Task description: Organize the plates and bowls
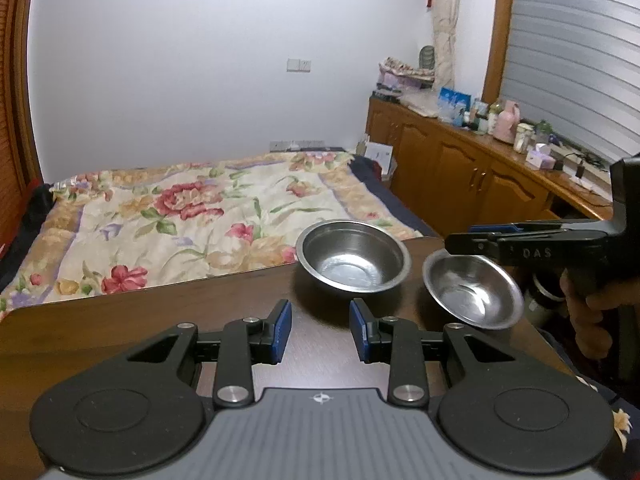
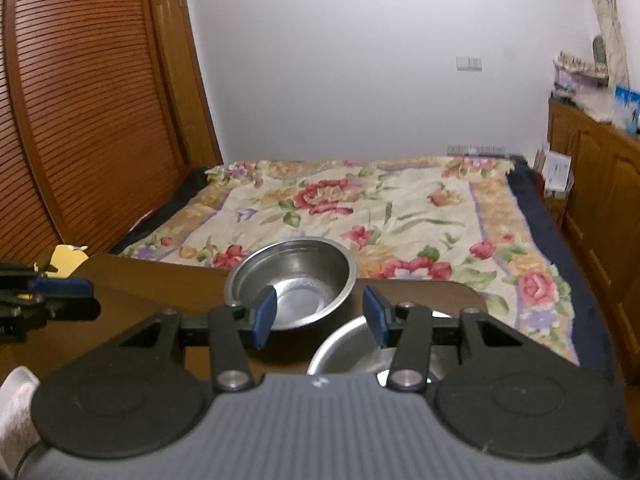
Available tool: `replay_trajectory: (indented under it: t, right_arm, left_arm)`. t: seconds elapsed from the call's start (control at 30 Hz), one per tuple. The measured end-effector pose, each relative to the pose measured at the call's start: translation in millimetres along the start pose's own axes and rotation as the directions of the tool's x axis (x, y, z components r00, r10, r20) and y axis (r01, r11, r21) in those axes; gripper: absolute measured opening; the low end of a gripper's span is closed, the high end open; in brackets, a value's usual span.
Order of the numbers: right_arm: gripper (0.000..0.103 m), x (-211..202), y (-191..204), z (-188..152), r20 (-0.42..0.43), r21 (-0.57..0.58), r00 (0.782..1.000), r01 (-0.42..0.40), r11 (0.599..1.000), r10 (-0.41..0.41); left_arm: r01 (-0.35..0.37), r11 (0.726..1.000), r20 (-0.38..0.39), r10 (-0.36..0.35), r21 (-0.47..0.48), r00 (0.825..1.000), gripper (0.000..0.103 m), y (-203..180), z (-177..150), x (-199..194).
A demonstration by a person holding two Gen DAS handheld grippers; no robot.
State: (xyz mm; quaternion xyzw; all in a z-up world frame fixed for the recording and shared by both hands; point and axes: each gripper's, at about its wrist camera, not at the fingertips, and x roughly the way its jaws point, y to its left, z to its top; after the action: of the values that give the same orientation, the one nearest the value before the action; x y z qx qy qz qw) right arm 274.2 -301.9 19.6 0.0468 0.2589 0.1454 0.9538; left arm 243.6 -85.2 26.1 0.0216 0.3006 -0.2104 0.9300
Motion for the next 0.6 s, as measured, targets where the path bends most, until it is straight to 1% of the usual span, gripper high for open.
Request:
replay_trajectory:
  t: [0.1,0.27,0.47,0.6]
  right_arm:
    - [0.049,20,-7,4,-0.033,0.025,0.999,-0.005,1.000,0.005]
    - [0.049,46,-13,6,-0.086,0.040,0.996,-0.005,0.999,0.009]
    - [0.049,59,-14,10,-0.125,0.049,0.992,-0.018,0.999,0.024]
    - [0.049,69,-16,13,-0.158,0.068,0.987,-0.025,0.997,0.036]
  left_arm:
    - [-0.006,1.000,-0.012,0.006,-0.002,1.000,0.035,2,7,18]
    - [0.012,0.999,-0.042,-0.013,-0.040,0.999,0.035,8,18,49]
    - [0.035,0.997,-0.075,-0.041,-0.073,0.996,0.035,13,25,82]
    - [0.046,0.996,-0.084,-0.053,-0.081,0.995,0.035,13,28,97]
